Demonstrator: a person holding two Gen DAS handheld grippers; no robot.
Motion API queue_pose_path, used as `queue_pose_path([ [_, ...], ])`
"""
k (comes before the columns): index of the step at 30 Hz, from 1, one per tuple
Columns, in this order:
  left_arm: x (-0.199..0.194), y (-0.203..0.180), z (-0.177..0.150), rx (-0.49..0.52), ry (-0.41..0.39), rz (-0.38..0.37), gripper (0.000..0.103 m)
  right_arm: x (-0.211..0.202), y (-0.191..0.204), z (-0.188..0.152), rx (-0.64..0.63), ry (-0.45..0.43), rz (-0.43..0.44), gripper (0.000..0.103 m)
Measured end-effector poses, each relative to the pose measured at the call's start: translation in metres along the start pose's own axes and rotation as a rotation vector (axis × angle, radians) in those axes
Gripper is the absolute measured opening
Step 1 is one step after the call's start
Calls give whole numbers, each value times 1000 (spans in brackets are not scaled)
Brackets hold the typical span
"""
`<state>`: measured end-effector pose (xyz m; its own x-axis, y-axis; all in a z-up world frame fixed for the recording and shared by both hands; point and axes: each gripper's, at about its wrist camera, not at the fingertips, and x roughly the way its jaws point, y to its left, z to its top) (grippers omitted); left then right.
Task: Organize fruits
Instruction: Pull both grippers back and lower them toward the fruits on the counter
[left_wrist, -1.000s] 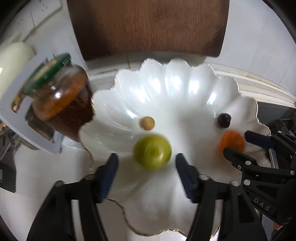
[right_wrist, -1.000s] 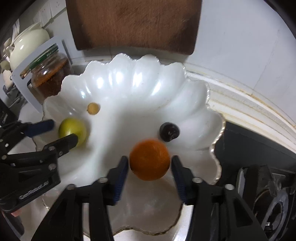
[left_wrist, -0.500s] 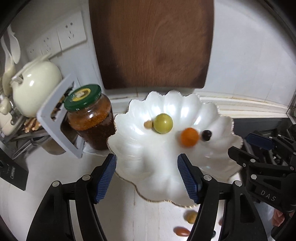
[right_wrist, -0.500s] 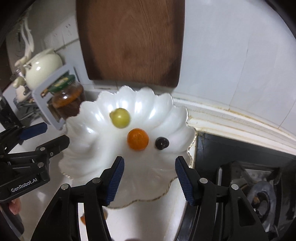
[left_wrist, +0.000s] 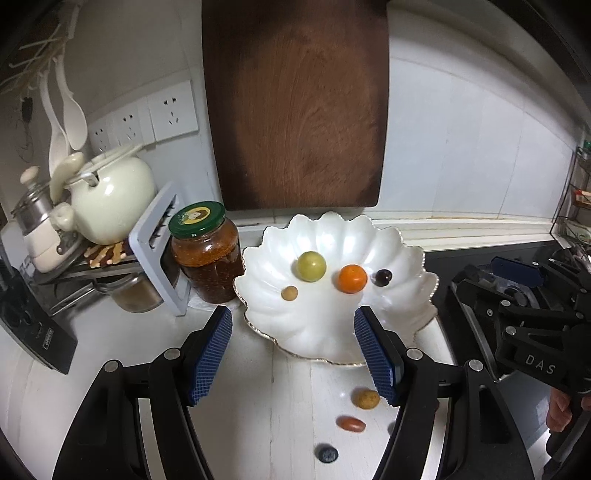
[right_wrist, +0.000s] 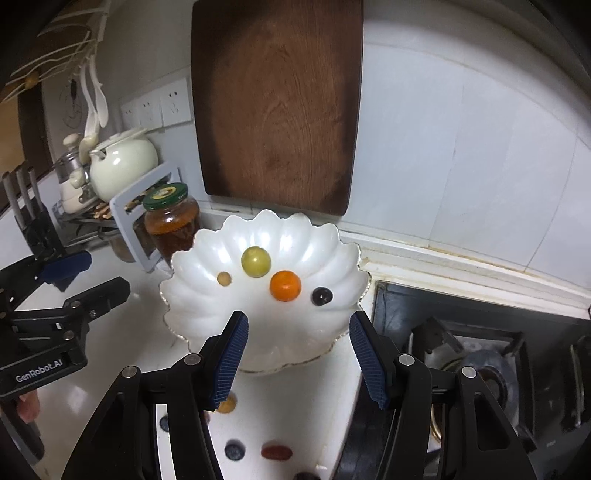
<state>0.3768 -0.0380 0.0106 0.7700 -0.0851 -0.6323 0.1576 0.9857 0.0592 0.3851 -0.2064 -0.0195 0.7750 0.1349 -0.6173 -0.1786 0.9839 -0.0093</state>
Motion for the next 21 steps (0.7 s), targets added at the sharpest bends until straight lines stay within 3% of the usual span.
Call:
queue_pose_path([
  [21,-73,-8,-39,4,-68,-48,68,-75,14,-44,19,-113,-43,58],
])
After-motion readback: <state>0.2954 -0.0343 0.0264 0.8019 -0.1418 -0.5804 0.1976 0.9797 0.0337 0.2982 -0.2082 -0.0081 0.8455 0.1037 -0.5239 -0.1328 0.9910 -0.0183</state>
